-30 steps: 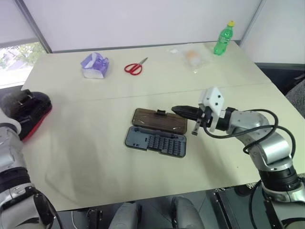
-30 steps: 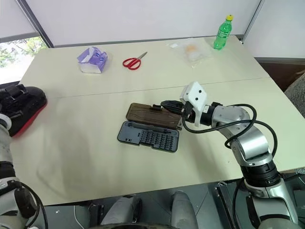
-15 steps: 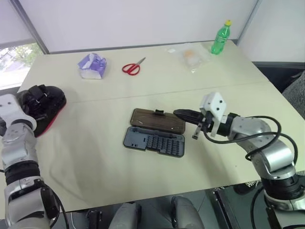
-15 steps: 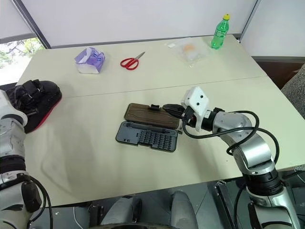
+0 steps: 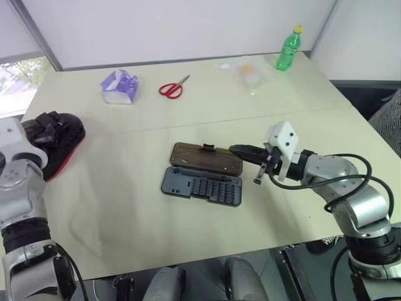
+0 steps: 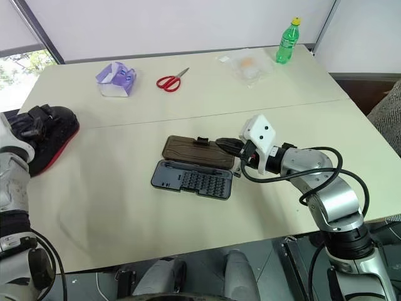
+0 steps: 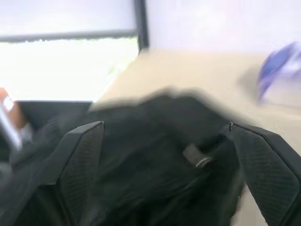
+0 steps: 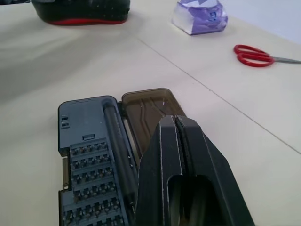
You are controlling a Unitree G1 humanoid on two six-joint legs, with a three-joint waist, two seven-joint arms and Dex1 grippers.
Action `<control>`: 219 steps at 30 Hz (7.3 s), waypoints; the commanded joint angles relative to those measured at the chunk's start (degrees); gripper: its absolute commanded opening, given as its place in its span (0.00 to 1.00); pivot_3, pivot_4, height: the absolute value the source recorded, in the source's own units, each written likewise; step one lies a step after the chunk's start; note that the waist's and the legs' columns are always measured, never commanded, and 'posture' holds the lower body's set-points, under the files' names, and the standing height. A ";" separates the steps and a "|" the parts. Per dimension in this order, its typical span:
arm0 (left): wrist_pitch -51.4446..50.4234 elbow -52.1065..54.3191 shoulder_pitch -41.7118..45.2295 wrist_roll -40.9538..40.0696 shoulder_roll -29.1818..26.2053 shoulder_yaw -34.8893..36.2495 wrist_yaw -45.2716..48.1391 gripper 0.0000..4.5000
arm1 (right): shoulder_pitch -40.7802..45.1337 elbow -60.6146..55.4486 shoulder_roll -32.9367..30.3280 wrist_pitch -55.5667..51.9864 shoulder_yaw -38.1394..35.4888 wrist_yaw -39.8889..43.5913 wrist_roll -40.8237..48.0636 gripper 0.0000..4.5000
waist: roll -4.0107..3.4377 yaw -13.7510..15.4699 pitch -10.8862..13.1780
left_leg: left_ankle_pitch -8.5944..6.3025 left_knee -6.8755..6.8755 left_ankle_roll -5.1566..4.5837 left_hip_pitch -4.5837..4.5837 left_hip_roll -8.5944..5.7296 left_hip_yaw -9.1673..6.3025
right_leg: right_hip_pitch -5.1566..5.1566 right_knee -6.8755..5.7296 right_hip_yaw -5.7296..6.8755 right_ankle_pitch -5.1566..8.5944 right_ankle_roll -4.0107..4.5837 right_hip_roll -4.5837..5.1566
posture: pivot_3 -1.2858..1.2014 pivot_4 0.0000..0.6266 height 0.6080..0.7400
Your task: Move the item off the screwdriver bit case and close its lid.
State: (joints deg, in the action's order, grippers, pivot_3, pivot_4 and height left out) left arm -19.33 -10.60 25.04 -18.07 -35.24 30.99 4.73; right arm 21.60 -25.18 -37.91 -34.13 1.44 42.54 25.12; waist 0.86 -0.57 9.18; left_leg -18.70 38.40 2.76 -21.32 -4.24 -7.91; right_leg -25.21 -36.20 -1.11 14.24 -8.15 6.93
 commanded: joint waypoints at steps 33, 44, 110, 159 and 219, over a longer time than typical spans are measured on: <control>-14.33 15.55 2.14 -14.10 -1.55 -29.03 48.24 0.98 | 7.35 16.23 -0.33 0.74 2.54 1.14 -9.60 0.00 | -0.05 -1.42 0.01 | 0.00 -0.03 0.01 -0.03 -0.05 0.13 | -0.11 -0.02 -0.05 0.00 0.01 -0.04 | 0.52 0.24 1.00; -14.45 13.76 4.52 -13.76 2.31 -30.63 48.64 1.00 | 5.95 15.21 -1.67 -2.40 -2.39 -0.90 -9.59 0.49 | -0.05 -1.21 0.01 | 0.00 0.04 0.00 -0.04 -0.06 0.15 | -0.10 -0.03 -0.06 0.00 0.01 -0.03 | 0.52 0.24 1.00; -15.35 18.76 0.98 -12.84 2.21 -27.09 43.63 1.00 | 22.09 21.89 17.99 -42.72 4.16 -22.86 -12.25 0.28 | -0.10 -1.87 -0.02 | 0.00 0.32 0.00 -0.13 -0.10 0.05 | -0.11 -0.20 -0.04 -0.01 0.02 0.00 | 0.52 0.24 1.00; -14.07 19.82 -0.89 -12.45 3.34 -26.90 41.19 1.00 | 26.50 22.09 20.04 -58.37 2.95 -32.17 -13.61 0.01 | -0.12 -1.61 -0.04 | 0.00 0.41 -0.01 -0.13 -0.14 0.00 | -0.07 -0.29 -0.03 -0.01 0.02 0.05 | 0.52 0.24 1.00; -12.88 17.77 0.60 -10.18 3.79 -28.73 43.56 1.00 | 19.21 21.66 7.24 -57.74 -4.01 -92.94 64.36 0.01 | -0.13 -0.54 -0.03 | -0.05 0.41 -0.10 -0.14 -0.12 0.13 | -0.05 -0.21 -0.06 -0.01 0.02 0.03 | 0.52 0.24 1.00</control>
State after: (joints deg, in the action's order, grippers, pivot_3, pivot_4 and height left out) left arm -33.24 6.72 24.56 -28.13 -31.33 1.54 48.04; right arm 39.44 -2.94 -30.00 -92.09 -2.82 -49.31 86.17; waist 0.73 -1.12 9.16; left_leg -18.75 38.82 2.65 -21.46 -4.36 -7.78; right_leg -25.25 -36.41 -1.16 14.23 -8.13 6.96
